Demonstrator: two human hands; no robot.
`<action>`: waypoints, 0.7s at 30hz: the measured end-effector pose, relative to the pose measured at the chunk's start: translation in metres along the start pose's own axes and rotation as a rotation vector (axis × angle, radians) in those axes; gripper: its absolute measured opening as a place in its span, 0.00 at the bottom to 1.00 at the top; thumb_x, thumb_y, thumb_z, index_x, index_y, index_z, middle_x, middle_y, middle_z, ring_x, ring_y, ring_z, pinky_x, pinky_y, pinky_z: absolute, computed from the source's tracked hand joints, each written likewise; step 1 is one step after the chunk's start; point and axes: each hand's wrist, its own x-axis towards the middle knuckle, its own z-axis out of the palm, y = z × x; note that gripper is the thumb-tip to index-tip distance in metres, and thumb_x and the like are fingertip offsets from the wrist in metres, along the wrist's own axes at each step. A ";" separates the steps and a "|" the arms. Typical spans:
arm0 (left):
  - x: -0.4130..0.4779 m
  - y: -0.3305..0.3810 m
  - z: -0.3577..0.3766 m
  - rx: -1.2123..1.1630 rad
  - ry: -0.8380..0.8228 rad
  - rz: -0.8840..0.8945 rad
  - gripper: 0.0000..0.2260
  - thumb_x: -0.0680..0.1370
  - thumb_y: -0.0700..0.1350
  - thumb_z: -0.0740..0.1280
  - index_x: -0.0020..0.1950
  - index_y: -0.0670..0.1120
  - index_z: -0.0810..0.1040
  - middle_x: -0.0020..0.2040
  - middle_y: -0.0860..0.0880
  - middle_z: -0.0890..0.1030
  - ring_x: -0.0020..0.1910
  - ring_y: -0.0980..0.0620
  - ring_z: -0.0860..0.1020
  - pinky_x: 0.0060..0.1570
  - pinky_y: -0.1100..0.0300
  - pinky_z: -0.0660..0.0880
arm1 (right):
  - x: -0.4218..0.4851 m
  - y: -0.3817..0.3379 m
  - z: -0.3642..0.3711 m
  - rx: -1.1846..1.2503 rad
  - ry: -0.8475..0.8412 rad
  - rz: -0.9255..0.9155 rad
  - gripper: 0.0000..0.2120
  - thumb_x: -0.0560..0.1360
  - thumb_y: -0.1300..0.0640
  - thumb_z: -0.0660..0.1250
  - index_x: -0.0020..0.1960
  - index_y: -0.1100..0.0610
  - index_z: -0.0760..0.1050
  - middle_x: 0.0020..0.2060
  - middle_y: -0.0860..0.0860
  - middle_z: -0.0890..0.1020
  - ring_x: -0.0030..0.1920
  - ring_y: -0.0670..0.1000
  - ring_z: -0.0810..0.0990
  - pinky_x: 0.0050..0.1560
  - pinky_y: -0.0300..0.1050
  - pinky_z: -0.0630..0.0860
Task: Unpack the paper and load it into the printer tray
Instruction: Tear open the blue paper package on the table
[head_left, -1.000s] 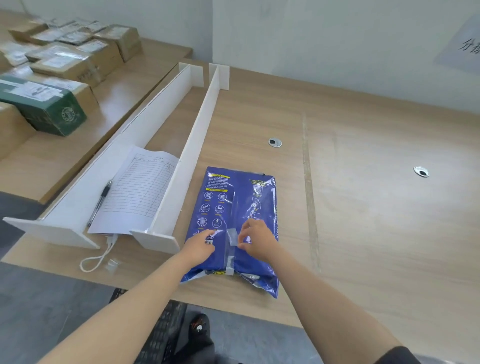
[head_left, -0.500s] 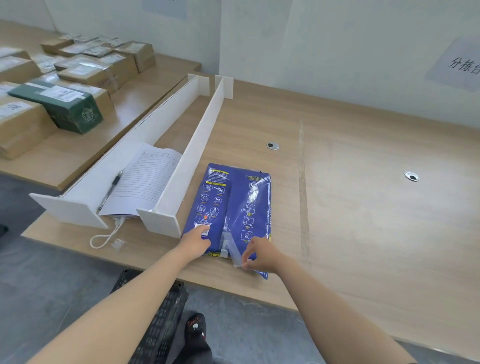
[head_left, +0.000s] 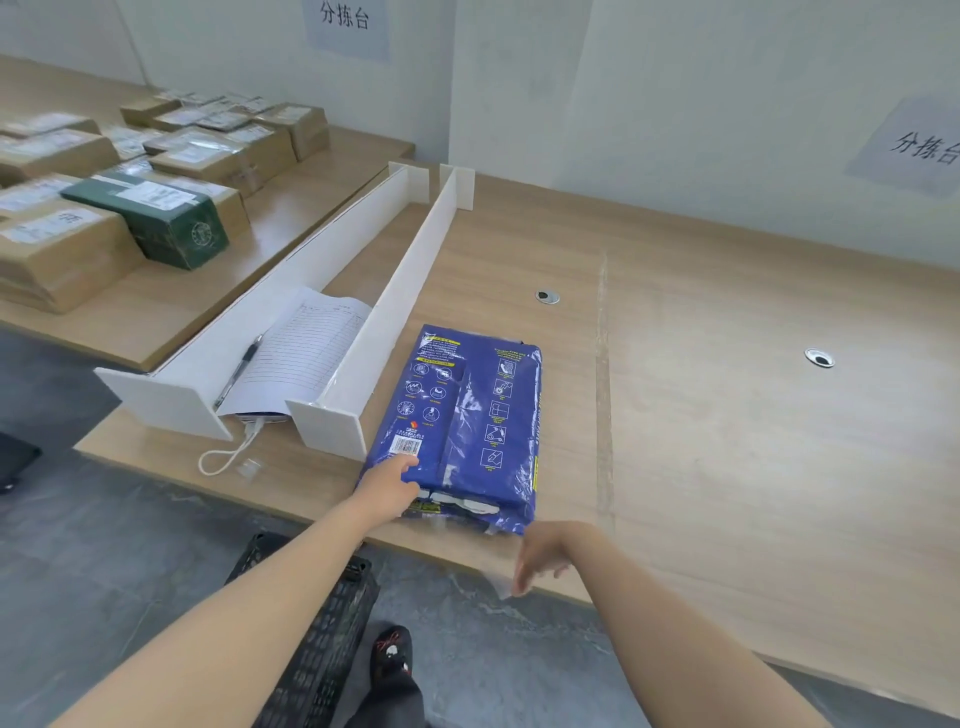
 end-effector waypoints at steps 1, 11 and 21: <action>-0.001 -0.001 0.000 -0.002 0.005 -0.007 0.21 0.78 0.39 0.60 0.71 0.43 0.65 0.71 0.44 0.69 0.69 0.46 0.68 0.68 0.55 0.65 | -0.001 0.006 0.003 0.036 -0.008 0.034 0.23 0.71 0.52 0.71 0.63 0.61 0.76 0.60 0.56 0.80 0.52 0.53 0.78 0.57 0.47 0.76; 0.012 0.001 0.000 0.019 0.028 -0.018 0.20 0.77 0.38 0.60 0.70 0.43 0.66 0.70 0.43 0.70 0.68 0.46 0.69 0.65 0.57 0.67 | -0.006 0.039 -0.009 0.600 0.216 0.296 0.16 0.78 0.59 0.61 0.32 0.59 0.69 0.24 0.51 0.70 0.16 0.46 0.66 0.21 0.36 0.60; 0.035 -0.003 0.002 0.225 -0.022 0.171 0.24 0.76 0.39 0.63 0.72 0.44 0.63 0.72 0.45 0.67 0.70 0.48 0.67 0.69 0.55 0.65 | 0.028 -0.009 -0.035 0.251 0.603 -0.149 0.13 0.75 0.59 0.65 0.58 0.61 0.76 0.52 0.55 0.76 0.54 0.54 0.75 0.58 0.44 0.72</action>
